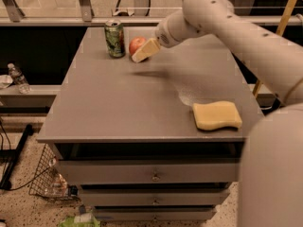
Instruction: Move apple near green can
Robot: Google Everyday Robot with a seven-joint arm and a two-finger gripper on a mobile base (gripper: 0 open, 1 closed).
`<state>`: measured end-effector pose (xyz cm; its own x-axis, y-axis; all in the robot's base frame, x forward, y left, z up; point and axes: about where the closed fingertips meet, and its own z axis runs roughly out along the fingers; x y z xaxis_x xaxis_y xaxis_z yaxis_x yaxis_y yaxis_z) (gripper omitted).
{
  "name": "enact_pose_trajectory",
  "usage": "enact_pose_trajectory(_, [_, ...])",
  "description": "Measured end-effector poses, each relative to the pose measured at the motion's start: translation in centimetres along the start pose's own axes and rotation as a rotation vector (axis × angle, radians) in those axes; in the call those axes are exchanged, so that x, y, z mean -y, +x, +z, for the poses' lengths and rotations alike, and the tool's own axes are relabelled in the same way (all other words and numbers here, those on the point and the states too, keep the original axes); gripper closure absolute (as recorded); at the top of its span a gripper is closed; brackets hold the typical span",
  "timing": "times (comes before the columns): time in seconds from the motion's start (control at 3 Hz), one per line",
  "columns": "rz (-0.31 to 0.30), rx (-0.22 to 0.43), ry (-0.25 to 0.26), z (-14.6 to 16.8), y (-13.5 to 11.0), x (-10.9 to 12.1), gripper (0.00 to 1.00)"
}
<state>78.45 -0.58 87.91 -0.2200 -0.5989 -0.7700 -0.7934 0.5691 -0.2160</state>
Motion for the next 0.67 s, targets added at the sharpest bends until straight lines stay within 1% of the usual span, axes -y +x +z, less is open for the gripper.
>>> enact_pose_trajectory(0.33, [0.054,0.065,0.101,-6.3,1.5,1.0,0.00])
enact_pose_trajectory(0.67, [0.131,0.084,0.209,-11.7,4.7,1.8,0.00])
